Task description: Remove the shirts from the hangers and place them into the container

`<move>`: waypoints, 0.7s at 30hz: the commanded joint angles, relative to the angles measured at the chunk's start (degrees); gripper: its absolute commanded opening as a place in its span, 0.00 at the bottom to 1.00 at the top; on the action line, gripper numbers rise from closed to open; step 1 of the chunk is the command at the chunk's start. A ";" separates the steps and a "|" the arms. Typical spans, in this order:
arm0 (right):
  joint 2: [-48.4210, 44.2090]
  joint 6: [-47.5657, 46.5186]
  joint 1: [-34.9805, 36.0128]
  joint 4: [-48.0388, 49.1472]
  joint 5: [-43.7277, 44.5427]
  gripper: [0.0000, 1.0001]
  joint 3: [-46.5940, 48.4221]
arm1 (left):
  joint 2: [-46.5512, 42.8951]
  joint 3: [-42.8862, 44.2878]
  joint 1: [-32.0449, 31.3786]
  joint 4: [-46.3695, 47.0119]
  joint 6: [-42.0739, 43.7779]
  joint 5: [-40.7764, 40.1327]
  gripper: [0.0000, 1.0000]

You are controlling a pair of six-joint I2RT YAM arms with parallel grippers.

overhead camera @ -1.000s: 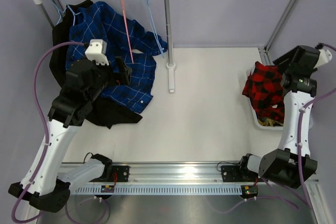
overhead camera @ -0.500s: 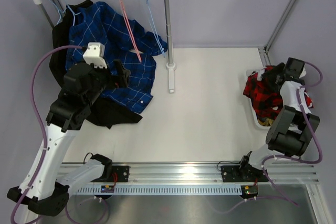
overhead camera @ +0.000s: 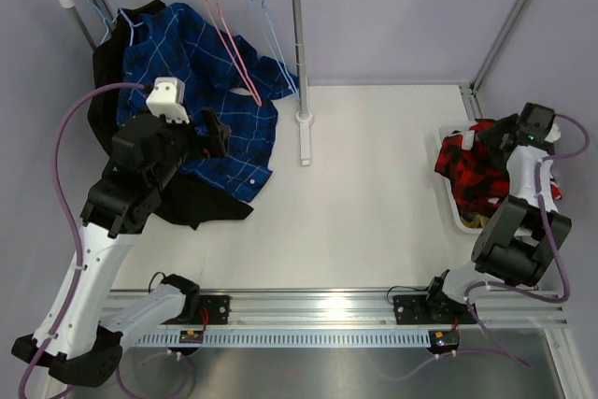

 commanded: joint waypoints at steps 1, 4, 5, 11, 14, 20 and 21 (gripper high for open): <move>-10.64 -6.10 0.11 -6.19 3.09 0.77 10.48 | -1.55 1.69 0.18 0.98 0.20 -1.06 0.99; -17.60 -10.15 0.37 -9.10 -0.42 0.85 16.73 | -1.29 3.79 0.18 -0.07 0.99 -1.76 0.99; -19.27 -11.39 0.37 -10.24 -1.40 0.87 18.15 | -1.29 4.32 0.18 -0.60 1.34 -2.11 0.99; -32.27 -16.58 0.37 -13.76 -7.02 0.96 25.19 | -1.64 8.72 0.18 -4.29 3.54 -5.01 0.99; -37.47 -18.08 1.24 -15.95 -8.53 0.97 26.77 | -2.78 10.48 0.18 -6.49 4.33 -6.94 0.99; -44.93 -19.22 6.86 -19.74 -7.47 0.99 27.57 | -9.01 10.57 0.18 -10.62 5.04 -14.14 0.99; -45.73 -19.13 7.92 -20.00 -6.86 0.99 27.31 | -10.07 10.05 0.18 -10.80 4.95 -14.85 0.99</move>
